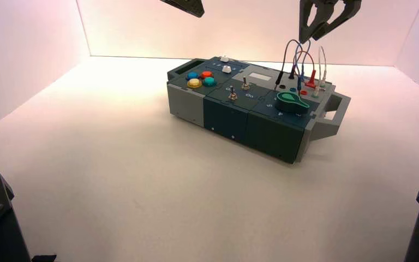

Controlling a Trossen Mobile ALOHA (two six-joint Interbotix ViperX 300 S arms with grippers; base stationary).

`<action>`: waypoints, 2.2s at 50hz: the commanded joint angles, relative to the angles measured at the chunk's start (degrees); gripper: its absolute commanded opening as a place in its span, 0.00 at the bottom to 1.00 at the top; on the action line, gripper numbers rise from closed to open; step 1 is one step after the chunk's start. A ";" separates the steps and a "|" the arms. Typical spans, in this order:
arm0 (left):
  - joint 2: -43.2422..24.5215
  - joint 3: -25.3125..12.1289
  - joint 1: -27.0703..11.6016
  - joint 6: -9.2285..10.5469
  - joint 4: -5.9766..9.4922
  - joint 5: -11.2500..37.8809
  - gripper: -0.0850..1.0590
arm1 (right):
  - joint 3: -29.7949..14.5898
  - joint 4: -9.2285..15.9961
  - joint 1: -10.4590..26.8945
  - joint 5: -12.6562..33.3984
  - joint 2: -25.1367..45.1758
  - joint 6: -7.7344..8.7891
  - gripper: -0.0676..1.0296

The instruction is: Push the blue button with the right gripper.

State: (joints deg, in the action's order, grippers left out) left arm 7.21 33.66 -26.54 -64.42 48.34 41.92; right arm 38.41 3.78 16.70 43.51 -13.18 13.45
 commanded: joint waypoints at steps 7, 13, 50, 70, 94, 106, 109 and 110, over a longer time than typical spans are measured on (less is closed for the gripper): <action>1.58 -0.44 0.00 -0.62 0.18 -0.18 0.05 | -0.62 0.00 0.09 -0.44 -0.62 0.09 0.50; 1.58 -0.35 0.00 -0.62 0.09 -0.18 0.05 | -0.62 0.00 0.09 -0.35 -0.53 0.09 0.50; 5.80 0.70 5.71 -0.09 0.09 -2.90 0.05 | -2.99 2.11 4.75 -1.76 -1.76 0.18 0.49; 6.94 -1.23 12.13 3.78 0.35 3.87 0.05 | -14.50 2.02 6.15 1.67 2.55 1.67 0.21; 12.30 -2.55 15.82 4.31 0.35 7.65 0.05 | -22.59 2.02 12.74 5.63 12.66 6.42 0.04; 15.21 -2.64 15.73 4.13 0.62 6.86 0.05 | -24.61 1.85 14.59 5.10 18.54 6.42 0.03; 15.73 -2.55 15.73 4.04 0.70 6.33 0.05 | -25.22 1.85 14.85 4.92 19.95 6.50 0.04; 15.82 -2.55 15.73 4.04 0.70 6.24 0.05 | -25.40 1.85 14.94 4.75 20.48 6.68 0.04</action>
State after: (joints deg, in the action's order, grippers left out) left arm 21.45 32.70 -10.90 -60.29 48.52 48.87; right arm 15.29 5.54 30.85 48.96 6.94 19.42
